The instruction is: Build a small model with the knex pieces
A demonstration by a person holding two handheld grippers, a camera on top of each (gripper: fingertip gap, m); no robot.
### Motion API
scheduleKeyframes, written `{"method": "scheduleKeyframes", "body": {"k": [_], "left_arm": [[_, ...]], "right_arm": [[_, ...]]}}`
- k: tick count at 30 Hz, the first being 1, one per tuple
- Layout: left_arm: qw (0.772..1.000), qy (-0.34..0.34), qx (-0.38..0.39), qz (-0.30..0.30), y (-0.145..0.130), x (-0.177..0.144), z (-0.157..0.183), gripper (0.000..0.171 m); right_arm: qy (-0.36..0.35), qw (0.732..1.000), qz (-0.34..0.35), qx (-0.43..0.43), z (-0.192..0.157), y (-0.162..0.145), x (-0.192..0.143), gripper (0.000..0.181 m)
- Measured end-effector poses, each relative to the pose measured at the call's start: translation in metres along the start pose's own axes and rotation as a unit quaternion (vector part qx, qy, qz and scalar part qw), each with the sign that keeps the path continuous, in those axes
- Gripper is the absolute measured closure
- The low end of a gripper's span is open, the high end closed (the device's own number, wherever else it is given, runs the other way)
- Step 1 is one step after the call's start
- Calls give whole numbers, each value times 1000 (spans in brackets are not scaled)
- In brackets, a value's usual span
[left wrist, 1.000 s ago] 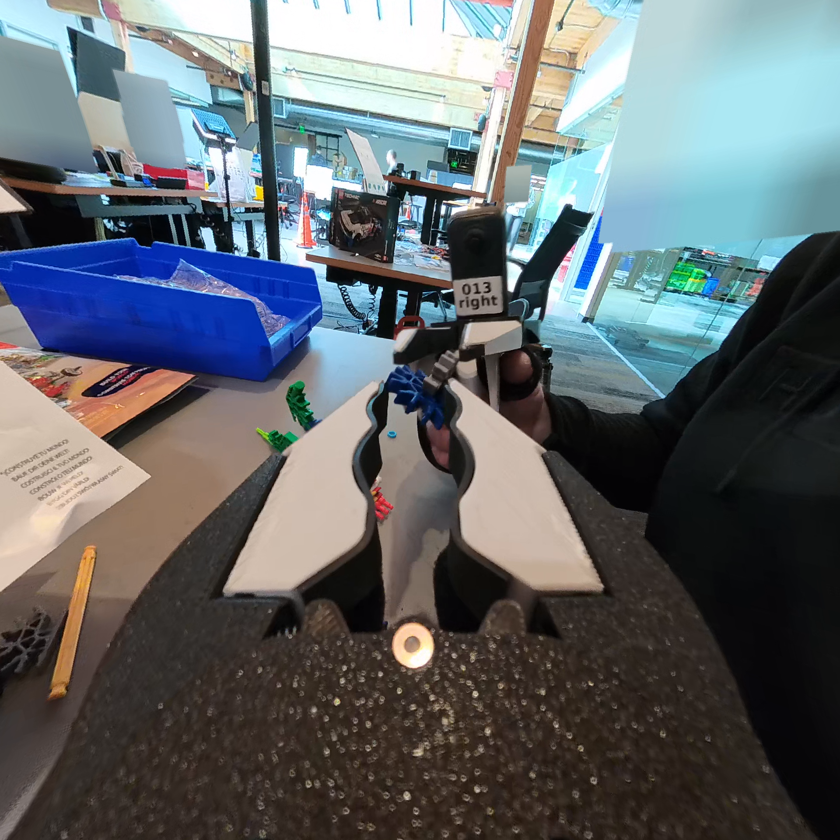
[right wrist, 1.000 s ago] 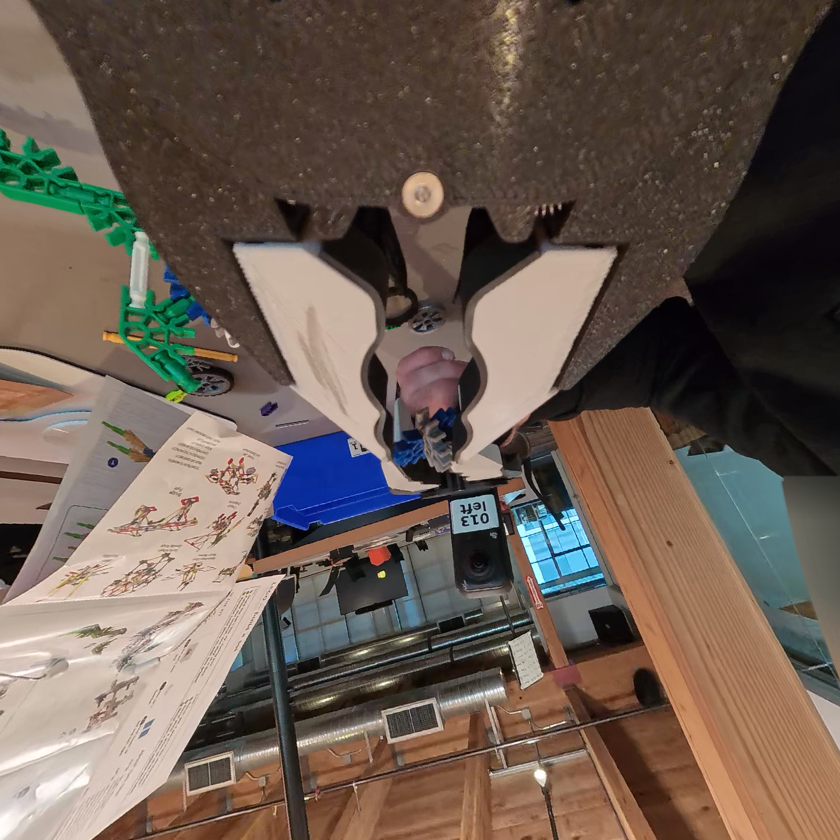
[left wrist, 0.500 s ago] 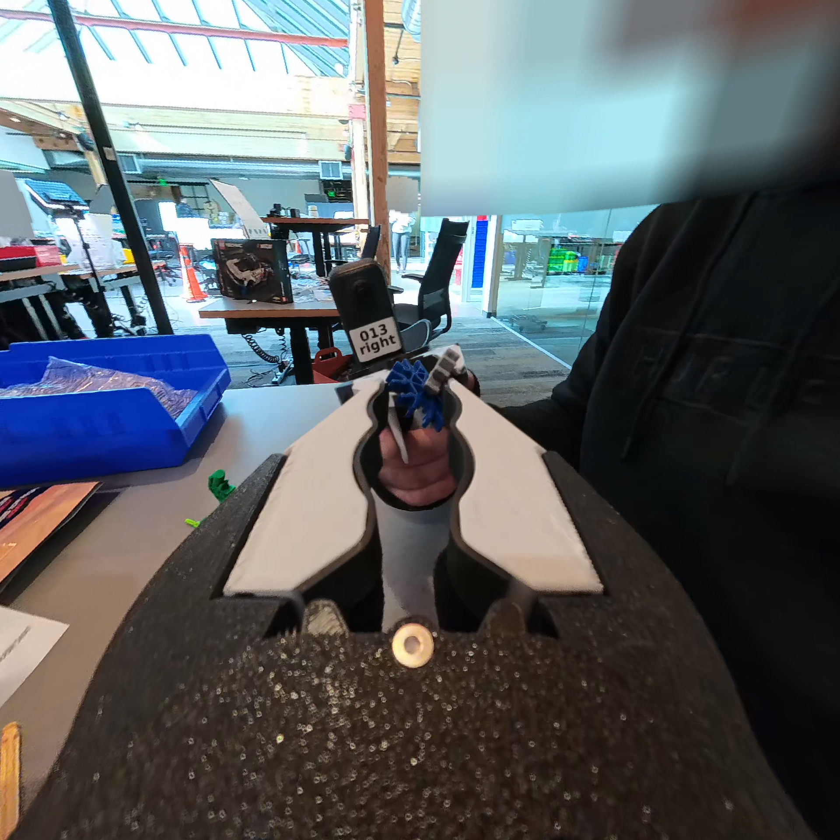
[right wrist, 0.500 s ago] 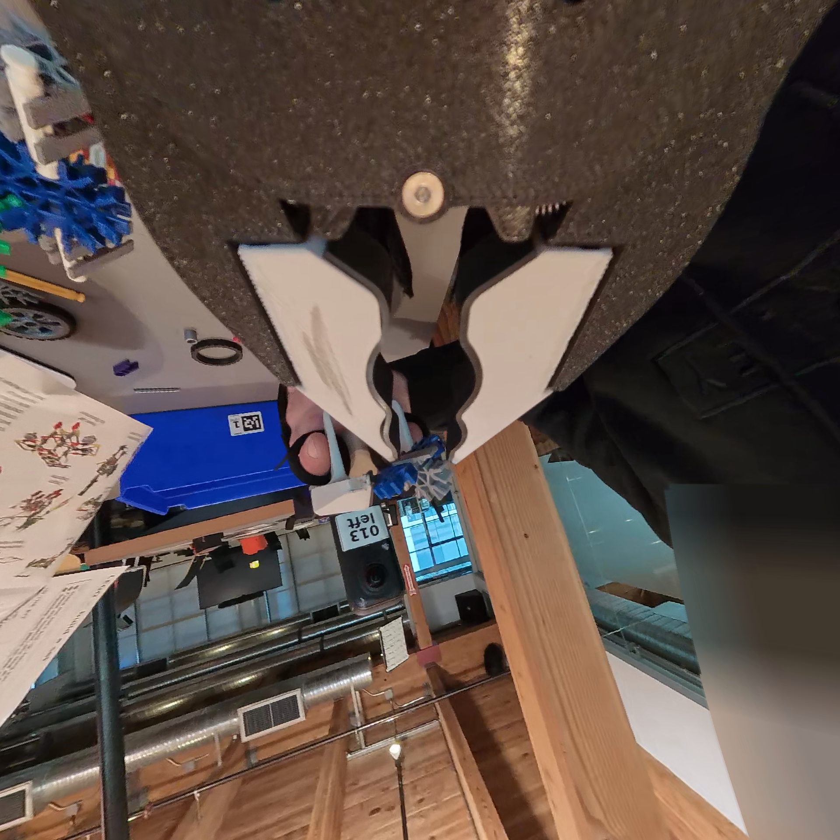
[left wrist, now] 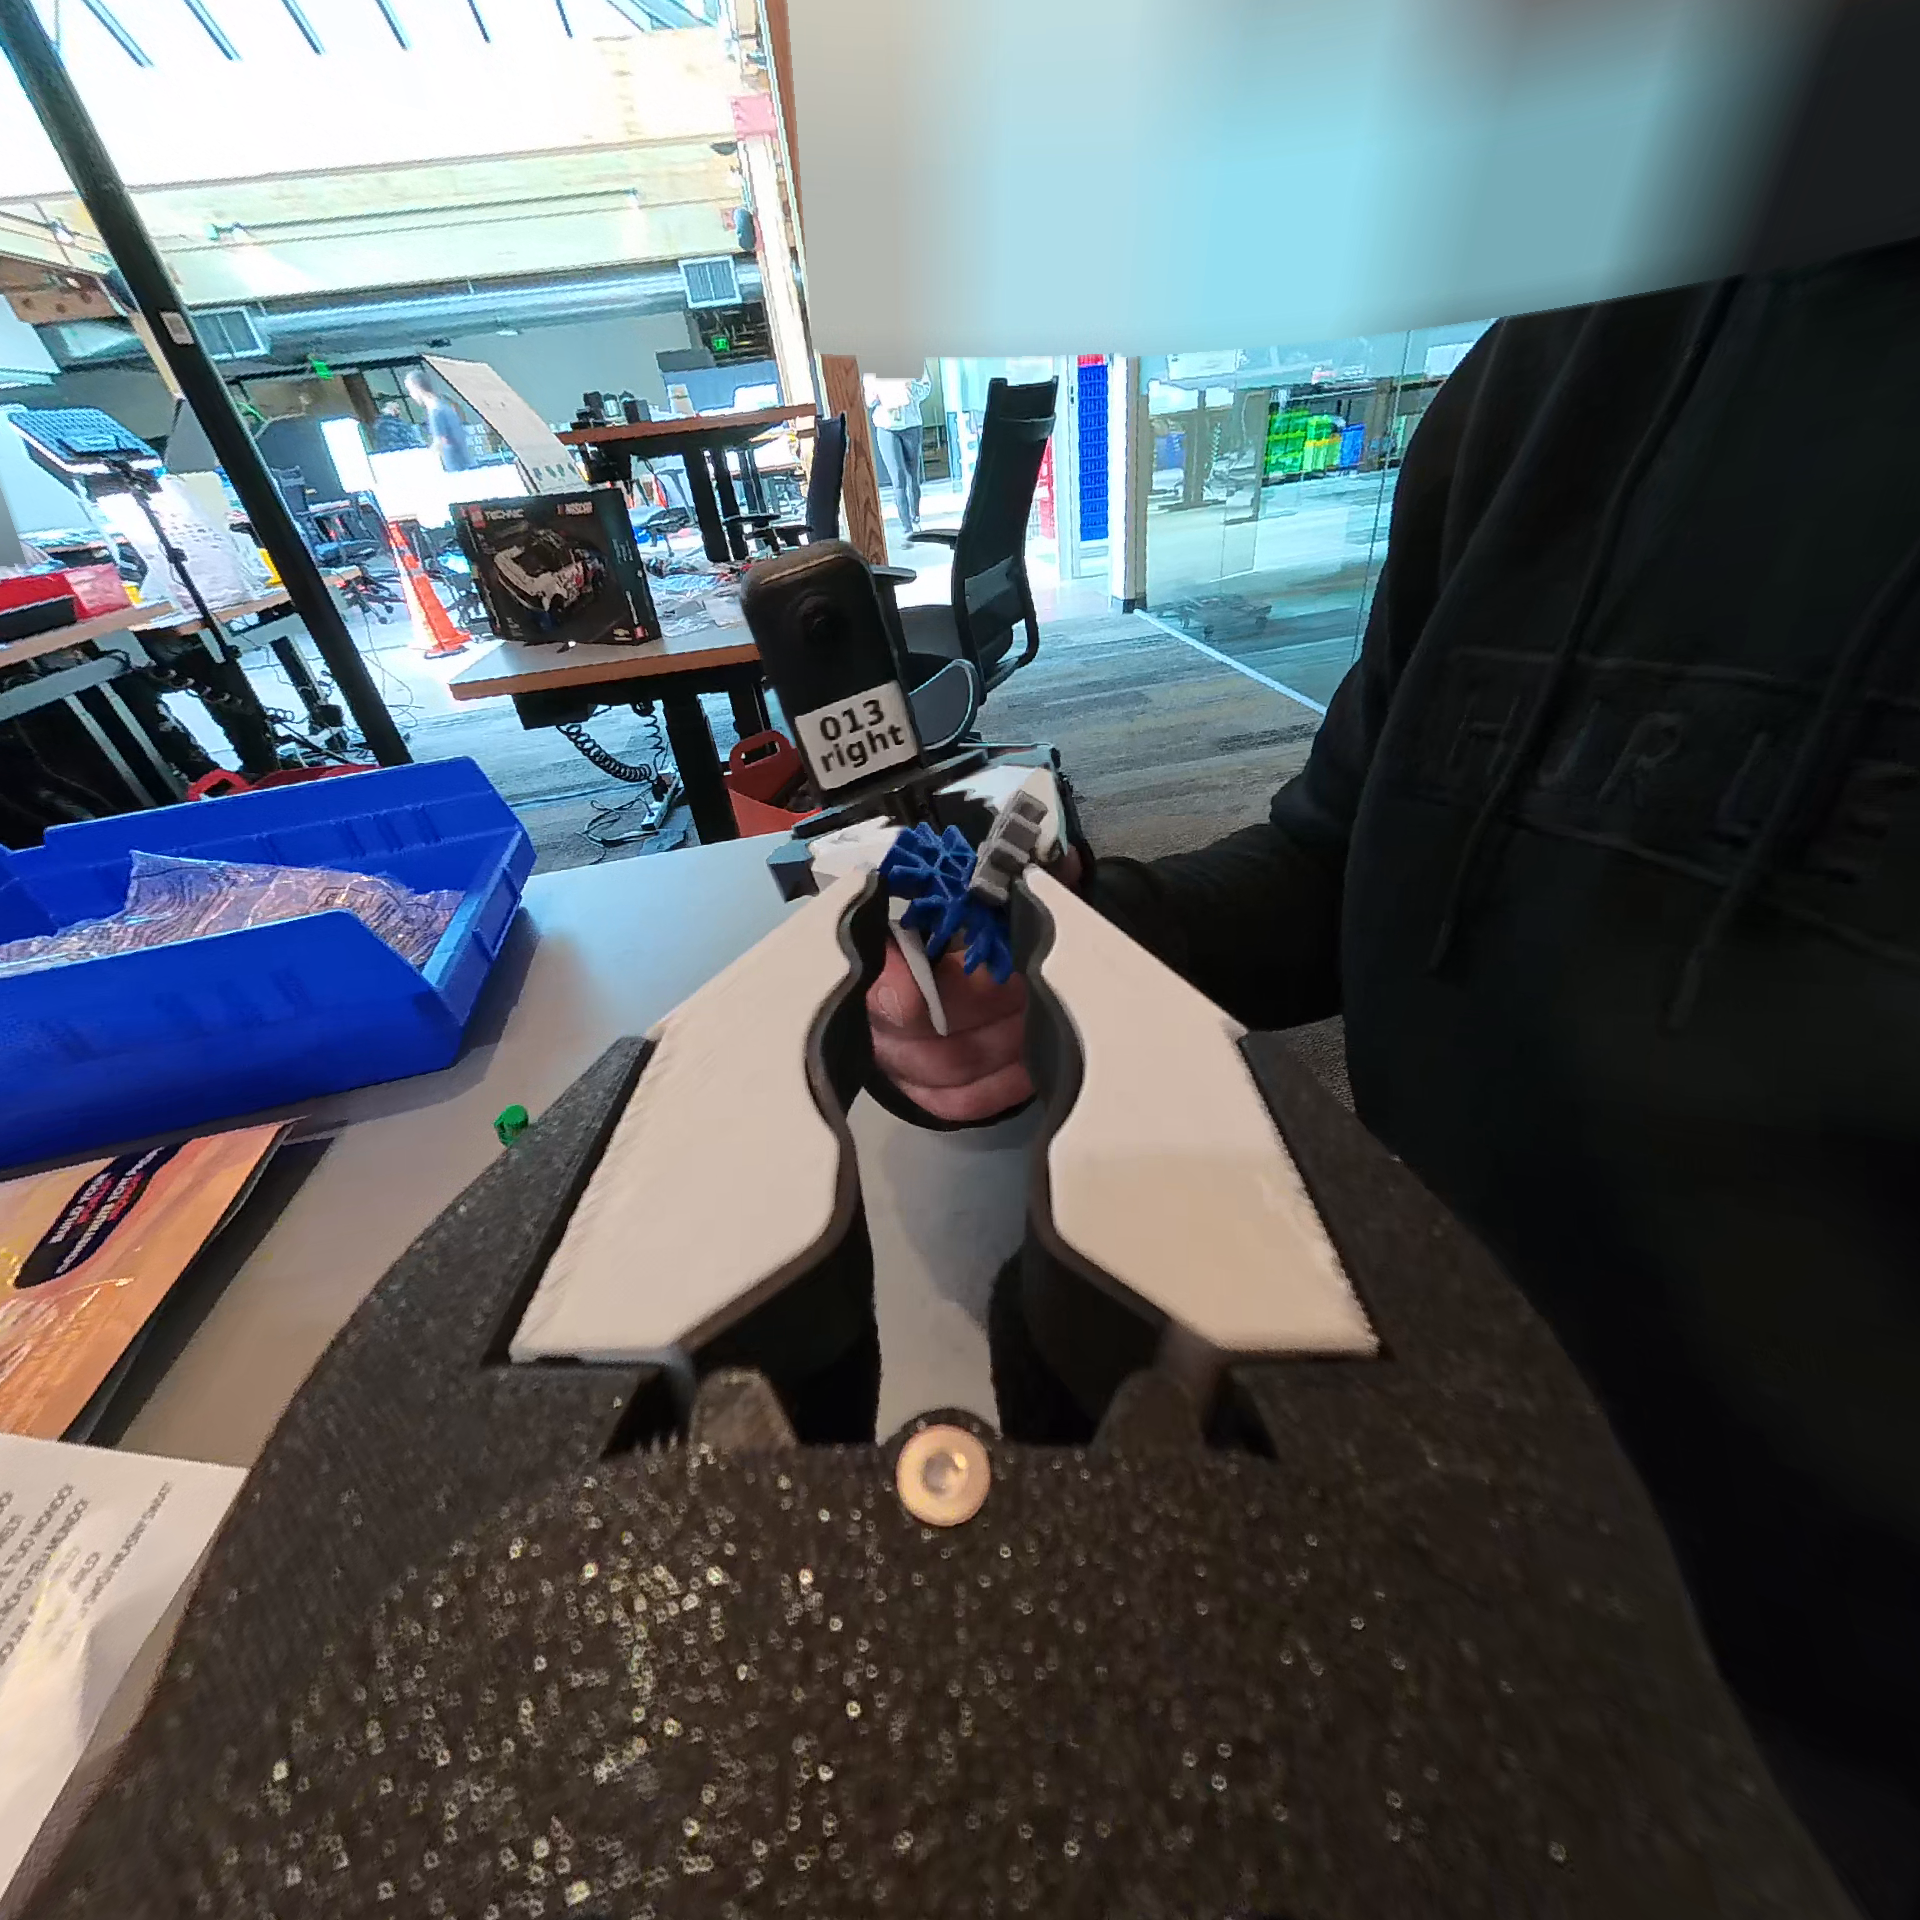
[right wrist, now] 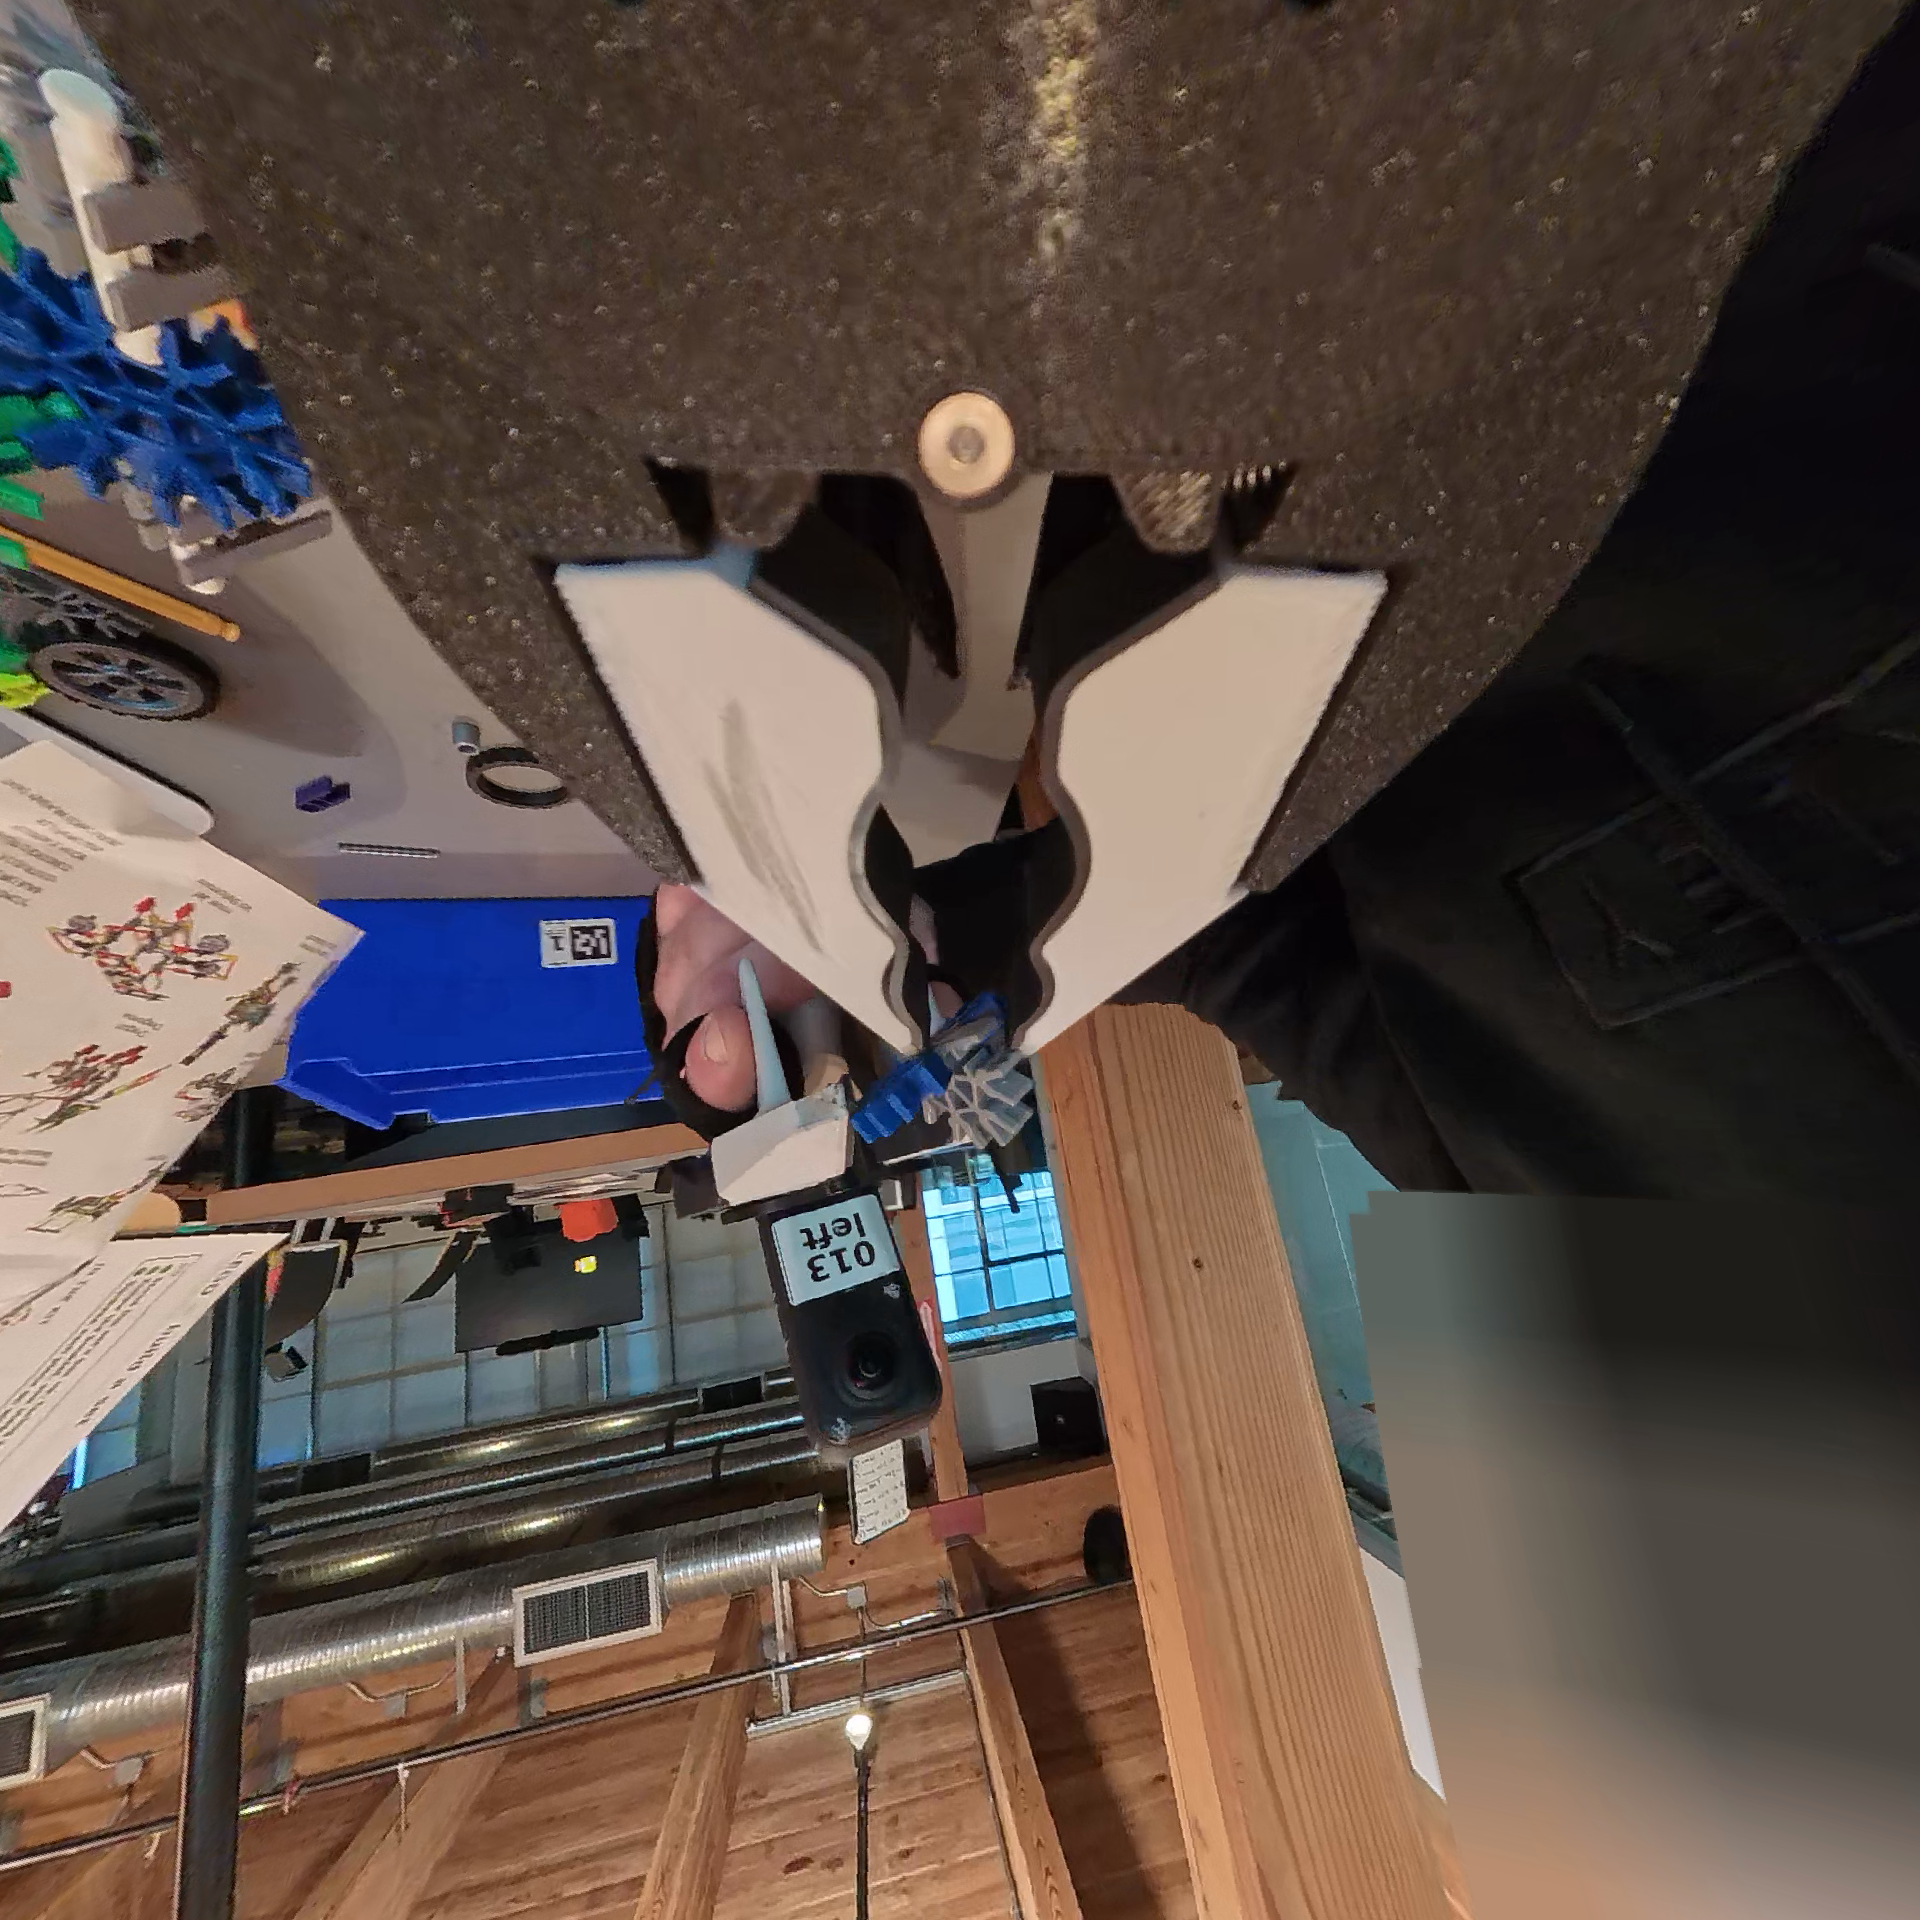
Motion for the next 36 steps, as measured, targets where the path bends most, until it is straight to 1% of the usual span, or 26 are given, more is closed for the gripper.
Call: {"method": "scheduleKeyframes", "body": {"k": [2, 6, 7, 8, 9, 10, 12, 13, 17, 18, 19, 25, 32, 36], "left_arm": [[1000, 1, -3, -3, -1, 0, -2, 149], [1000, 15, -1, -11, -2, -3, -9, 148], [1000, 18, -2, -14, -2, -3, -10, 148], [999, 30, -2, -21, -4, -2, -13, 142], [999, 34, -2, -22, -6, -1, -14, 140], [999, 33, -6, -18, -5, -1, -13, 148], [999, 36, -16, -23, -10, 1, -13, 156], [999, 41, -19, -20, -10, 1, -14, 157], [997, 76, -19, -29, -13, -3, -22, 146], [996, 86, -24, -28, -12, -6, -24, 136], [994, 102, -29, -30, -13, -8, -27, 133], [988, 149, -30, -28, -17, -12, -29, 133], [985, 168, -15, -33, -21, -14, -30, 136], [985, 171, -16, -22, -21, -14, -29, 137]], "right_arm": [[-7, 1000, -4, -6, 1, -1, 0, 168], [-44, 998, -14, -38, 7, -1, -1, 170], [-60, 997, -14, -51, 10, 0, -2, 177], [-71, 995, -16, -63, 11, 1, -3, 176], [-81, 994, -13, -76, 12, 3, -4, 178], [-93, 991, -17, -90, 13, 3, -5, 177], [-109, 988, -27, -101, 16, 1, -5, 177], [-113, 988, -27, -104, 17, 1, -5, 177], [-143, 980, -39, -131, 21, 0, -7, 177], [-158, 976, -48, -145, 24, -1, -8, 177], [-170, 972, -54, -156, 26, -1, -8, 178], [-217, 950, -87, -206, 33, -5, -9, 178], [-249, 927, -113, -255, 36, -7, -9, 177], [-252, 925, -112, -262, 36, -7, -9, 178]]}}
Point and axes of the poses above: each gripper's, where its closed fingertips meet, x out along the fingers, y out of its top, z = x × y across the jaws, the point moved 2 cm from there along -x, back along the fingers, and after that the axes turned 6 degrees about y, right-handed, at the moved point
